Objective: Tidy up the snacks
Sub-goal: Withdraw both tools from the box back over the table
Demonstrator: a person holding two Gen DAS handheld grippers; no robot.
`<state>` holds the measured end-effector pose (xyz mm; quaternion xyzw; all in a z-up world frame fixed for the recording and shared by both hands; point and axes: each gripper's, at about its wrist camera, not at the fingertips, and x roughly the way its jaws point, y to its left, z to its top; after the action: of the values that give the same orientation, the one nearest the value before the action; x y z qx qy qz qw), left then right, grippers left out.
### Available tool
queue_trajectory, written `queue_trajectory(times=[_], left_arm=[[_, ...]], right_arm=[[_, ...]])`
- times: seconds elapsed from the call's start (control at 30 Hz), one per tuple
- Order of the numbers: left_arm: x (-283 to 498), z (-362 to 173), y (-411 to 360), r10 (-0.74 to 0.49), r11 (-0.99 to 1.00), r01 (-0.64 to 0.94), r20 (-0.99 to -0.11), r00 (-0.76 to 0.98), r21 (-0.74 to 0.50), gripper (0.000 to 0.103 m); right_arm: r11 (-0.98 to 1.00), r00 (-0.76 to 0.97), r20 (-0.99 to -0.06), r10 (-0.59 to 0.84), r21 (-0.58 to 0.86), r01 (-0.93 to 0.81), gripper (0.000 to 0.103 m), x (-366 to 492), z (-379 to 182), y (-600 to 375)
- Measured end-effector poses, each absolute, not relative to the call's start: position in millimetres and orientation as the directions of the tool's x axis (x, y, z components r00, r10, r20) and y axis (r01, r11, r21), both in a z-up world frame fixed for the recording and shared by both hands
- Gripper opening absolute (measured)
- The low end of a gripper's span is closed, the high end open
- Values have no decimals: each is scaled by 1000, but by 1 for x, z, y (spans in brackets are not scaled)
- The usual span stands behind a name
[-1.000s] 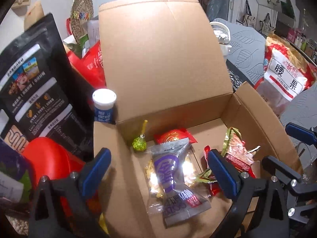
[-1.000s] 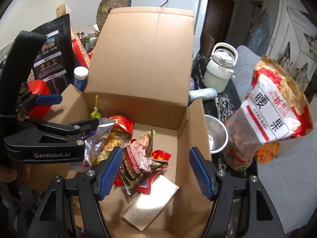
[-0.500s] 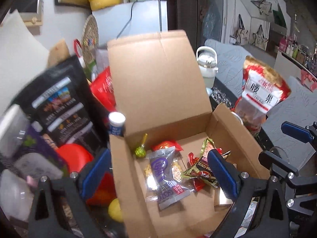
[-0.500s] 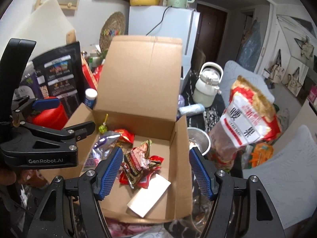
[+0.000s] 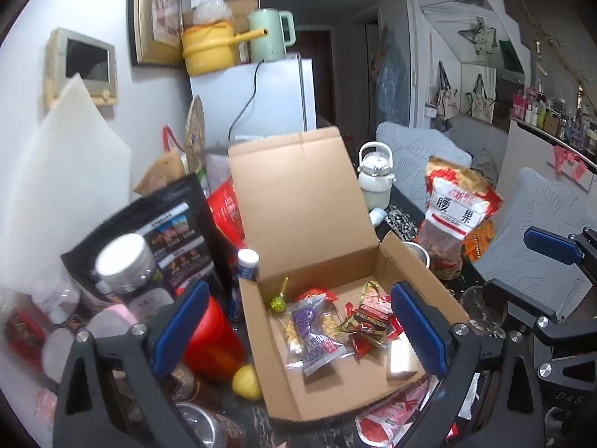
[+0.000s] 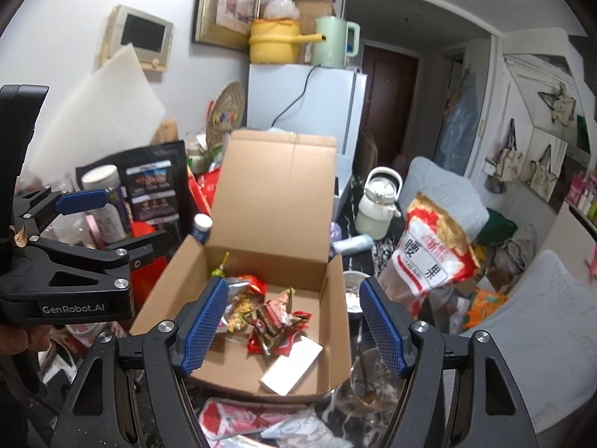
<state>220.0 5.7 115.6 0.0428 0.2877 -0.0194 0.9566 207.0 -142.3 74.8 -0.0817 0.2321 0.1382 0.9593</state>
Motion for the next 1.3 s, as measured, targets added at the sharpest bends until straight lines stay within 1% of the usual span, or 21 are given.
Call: queue_trajectory(times=[0.17, 0.27, 0.37, 0.53, 0.8, 1.1, 1.3], left_arm=[[190, 130, 1, -12, 993, 72, -518, 855, 96, 100], [173, 136, 1, -27, 993, 83, -503, 864, 90, 100], [160, 138, 2, -41, 993, 90, -495, 868, 77, 100], [139, 133, 2, -50, 992, 100, -492, 869, 75, 100], [119, 106, -2, -86, 988, 139, -523, 848, 62, 100], [107, 57, -10, -119, 980, 190, -591, 798, 60, 100], [104, 29, -9, -131, 980, 196, -615, 778, 40, 100]], right_arm=[[948, 874, -428, 230, -103, -300, 74, 178, 85, -146], [949, 883, -405, 235, -100, -299, 77, 158, 90, -151], [951, 894, -388, 225, -113, -289, 77, 142, 90, -154], [953, 897, -384, 219, -112, -281, 77, 119, 84, -159], [957, 888, -410, 211, -99, -273, 77, 89, 54, -163], [957, 861, -473, 187, -110, -268, 77, 71, 7, -159], [956, 831, -516, 209, -70, -284, 77, 67, -24, -159]])
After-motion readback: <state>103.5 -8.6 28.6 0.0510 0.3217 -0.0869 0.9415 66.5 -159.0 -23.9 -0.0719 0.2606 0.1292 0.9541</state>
